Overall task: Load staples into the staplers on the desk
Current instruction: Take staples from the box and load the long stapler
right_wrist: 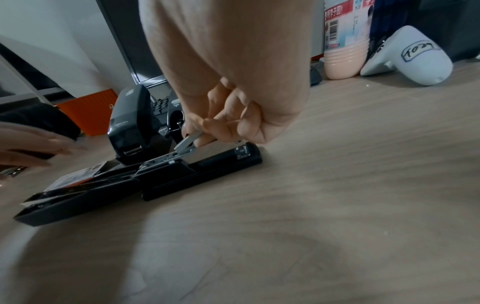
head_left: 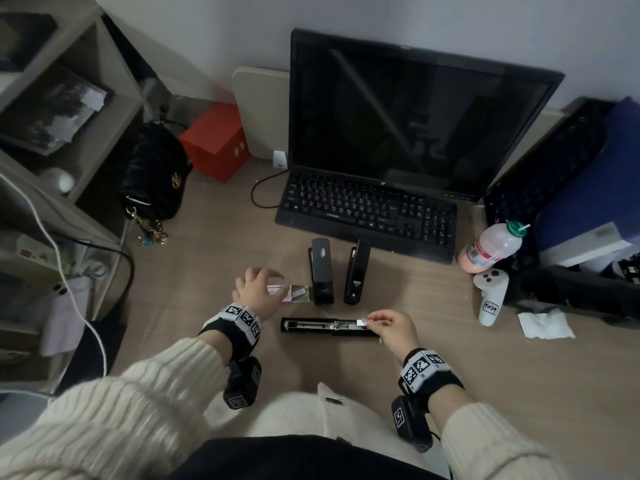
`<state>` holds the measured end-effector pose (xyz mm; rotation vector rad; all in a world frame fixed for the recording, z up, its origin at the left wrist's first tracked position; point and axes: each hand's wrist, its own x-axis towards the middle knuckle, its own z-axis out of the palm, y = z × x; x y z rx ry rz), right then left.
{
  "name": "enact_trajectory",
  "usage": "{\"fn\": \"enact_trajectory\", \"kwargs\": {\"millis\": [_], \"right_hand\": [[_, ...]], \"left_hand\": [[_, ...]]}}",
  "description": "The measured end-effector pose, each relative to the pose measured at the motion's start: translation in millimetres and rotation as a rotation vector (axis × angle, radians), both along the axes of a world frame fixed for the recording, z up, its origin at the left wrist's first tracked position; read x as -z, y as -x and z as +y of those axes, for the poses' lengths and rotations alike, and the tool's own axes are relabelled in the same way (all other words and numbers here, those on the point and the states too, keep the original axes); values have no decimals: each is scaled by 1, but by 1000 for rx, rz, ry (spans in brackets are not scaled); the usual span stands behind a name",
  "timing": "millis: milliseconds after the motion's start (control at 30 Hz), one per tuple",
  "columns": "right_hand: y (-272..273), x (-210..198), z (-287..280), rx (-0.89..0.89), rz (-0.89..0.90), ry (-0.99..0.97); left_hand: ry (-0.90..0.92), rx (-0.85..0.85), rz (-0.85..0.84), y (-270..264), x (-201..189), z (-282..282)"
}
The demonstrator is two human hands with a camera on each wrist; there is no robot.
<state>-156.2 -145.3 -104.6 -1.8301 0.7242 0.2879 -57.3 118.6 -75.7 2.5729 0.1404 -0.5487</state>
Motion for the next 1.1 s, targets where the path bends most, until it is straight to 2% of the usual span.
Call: {"fn": "enact_trajectory", "kwargs": {"millis": [167,267,700,1100], "right_hand": [[3,-4,-2,17,-54,85],[6,-7,-9,45,-63,145],[12,-18,-3,-171,-4,344],[21,-24,-10,-160,35,471]], "left_hand": [[49,80,-55,9,-4,-1],[63,154,-18,14,-5,1],[-7,281,171,24,-6,8],[-73,388,171,22,0,4]]}}
